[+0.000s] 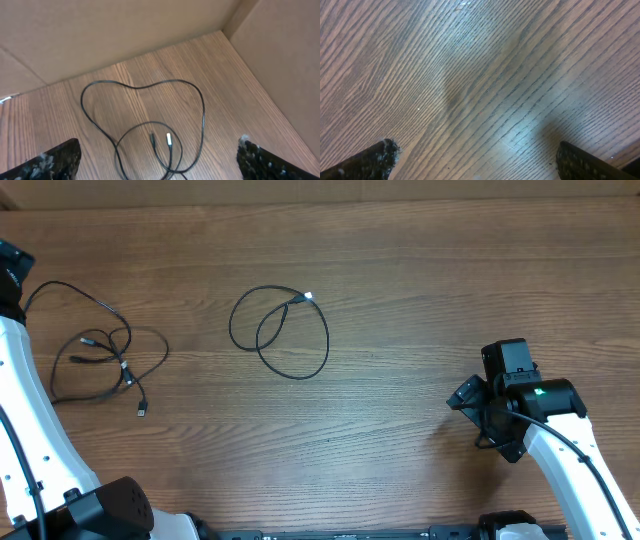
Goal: Untangle cables
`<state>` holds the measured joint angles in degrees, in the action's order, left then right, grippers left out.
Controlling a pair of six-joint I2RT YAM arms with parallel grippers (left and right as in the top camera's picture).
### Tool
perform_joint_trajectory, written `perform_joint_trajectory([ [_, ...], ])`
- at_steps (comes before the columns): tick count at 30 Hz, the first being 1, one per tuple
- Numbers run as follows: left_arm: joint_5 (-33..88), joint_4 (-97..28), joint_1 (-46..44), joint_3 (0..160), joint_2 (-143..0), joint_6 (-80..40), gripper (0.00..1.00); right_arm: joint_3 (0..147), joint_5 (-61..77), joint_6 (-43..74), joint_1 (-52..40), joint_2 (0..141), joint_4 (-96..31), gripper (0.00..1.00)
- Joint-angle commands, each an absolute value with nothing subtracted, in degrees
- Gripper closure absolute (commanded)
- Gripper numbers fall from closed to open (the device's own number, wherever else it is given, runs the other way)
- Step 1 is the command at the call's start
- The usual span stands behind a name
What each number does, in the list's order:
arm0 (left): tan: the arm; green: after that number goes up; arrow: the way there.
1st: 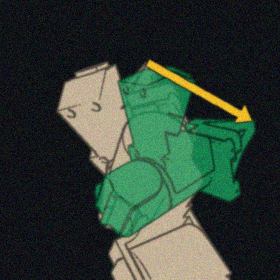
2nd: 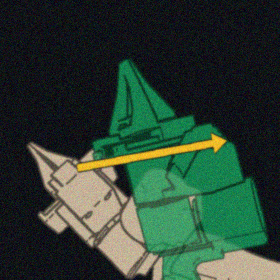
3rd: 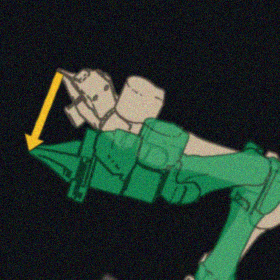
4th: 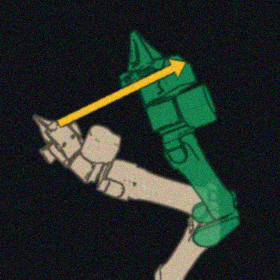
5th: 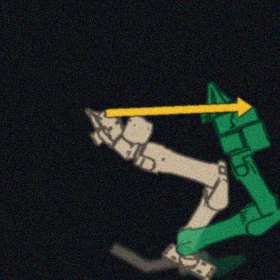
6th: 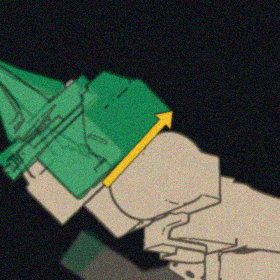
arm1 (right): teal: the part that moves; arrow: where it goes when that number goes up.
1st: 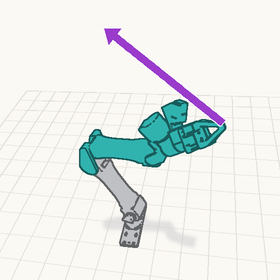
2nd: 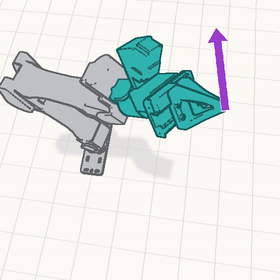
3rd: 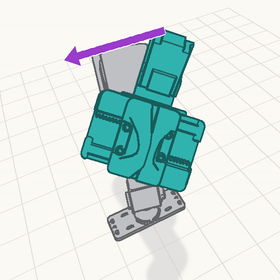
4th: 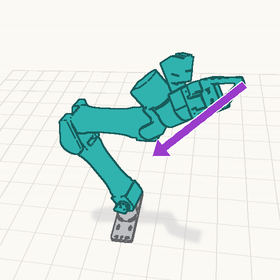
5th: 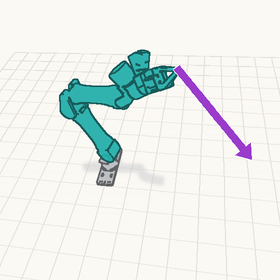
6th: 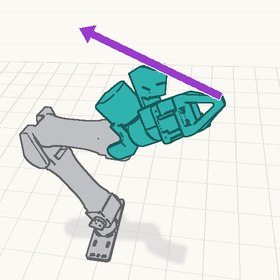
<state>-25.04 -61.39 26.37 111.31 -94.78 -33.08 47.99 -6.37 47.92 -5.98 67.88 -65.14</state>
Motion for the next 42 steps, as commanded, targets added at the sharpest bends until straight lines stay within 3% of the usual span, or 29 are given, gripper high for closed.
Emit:
perform_joint_trajectory([
  [1, -21.19, -61.58, 26.63, 111.53, -95.13, -33.41, 0.0, 48.69, -7.01, 47.75, -5.72, 67.2, -64.84, 0.0],
  [10, -2.07, -61.45, 24.14, 111.48, -95.24, -32.56, 0.0, 48.69, -6.98, 47.75, -5.72, 67.2, -64.82, 0.0],
  [20, 10.48, -59.64, 9.23, 111.48, -99.18, -15.99, 0.0, 48.69, -6.79, 47.75, -5.72, 67.2, -64.82, 0.0],
  [26, 10.59, -61.12, -0.8, 111.48, -107.13, -5.89, 0.0, 48.69, -6.81, 47.75, -5.72, 67.2, -64.82, 0.0],
  [30, 9.47, -62.52, -5.23, 111.48, -113.16, -5.54, 0.01, 48.69, -6.81, 47.75, -5.72, 67.2, -64.82, 0.0],
  [42, 7.31, -61.45, -10.0, 111.48, -127.2, -5.5, 0.02, 48.69, -6.81, 47.72, -5.72, 67.2, -64.82, 0.0],
])
